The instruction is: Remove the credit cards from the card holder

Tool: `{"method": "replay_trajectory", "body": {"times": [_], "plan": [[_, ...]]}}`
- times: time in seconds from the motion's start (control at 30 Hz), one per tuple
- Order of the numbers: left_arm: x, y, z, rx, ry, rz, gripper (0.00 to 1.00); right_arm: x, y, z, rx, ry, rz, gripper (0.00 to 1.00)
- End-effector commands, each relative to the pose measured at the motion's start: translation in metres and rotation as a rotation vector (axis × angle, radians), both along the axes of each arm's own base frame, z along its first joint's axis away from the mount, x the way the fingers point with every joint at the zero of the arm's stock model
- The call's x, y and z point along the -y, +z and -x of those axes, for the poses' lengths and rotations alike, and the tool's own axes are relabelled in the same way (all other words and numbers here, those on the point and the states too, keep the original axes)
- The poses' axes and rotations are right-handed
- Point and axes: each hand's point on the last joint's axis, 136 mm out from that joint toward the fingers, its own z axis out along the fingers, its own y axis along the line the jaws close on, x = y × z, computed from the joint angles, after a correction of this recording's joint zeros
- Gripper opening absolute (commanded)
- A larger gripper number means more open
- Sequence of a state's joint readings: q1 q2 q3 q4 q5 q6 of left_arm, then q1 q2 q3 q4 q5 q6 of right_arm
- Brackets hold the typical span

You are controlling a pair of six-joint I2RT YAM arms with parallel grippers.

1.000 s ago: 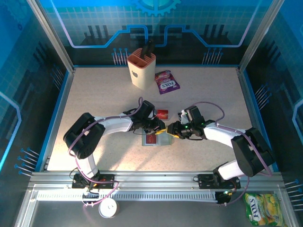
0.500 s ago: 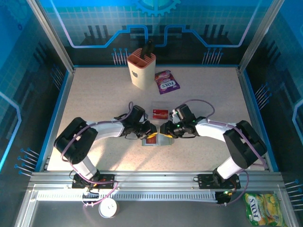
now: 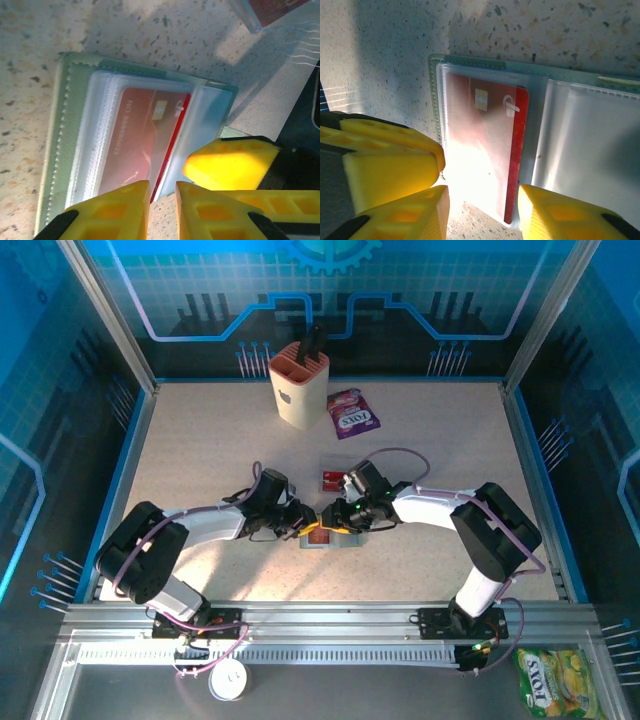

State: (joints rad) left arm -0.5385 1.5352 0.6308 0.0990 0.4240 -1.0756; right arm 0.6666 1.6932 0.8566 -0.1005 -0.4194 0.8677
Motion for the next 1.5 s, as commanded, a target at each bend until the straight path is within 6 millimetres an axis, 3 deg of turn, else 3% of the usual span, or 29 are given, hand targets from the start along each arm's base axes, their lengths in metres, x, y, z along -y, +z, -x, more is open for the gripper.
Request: {"method": "replay_trajectory", "body": {"times": [0.0, 0.27, 0.8, 1.47], "plan": [[0.001, -0.001, -0.003, 0.001, 0.005, 0.017, 0.21, 0.0, -0.005, 0.003, -0.016, 0.01, 0.027, 0.42], [-0.005, -0.005, 0.001, -0.013, -0.003, -0.027, 0.13, -0.012, 0.001, -0.006, -0.006, 0.01, -0.009, 0.39], [-0.023, -0.029, 0.01, -0.067, 0.016, -0.087, 0.06, -0.021, 0.001, -0.009, -0.013, 0.023, 0.0, 0.33], [-0.029, -0.045, 0.015, -0.125, 0.023, -0.096, 0.05, -0.008, -0.008, -0.006, -0.011, 0.008, 0.069, 0.34]]}}
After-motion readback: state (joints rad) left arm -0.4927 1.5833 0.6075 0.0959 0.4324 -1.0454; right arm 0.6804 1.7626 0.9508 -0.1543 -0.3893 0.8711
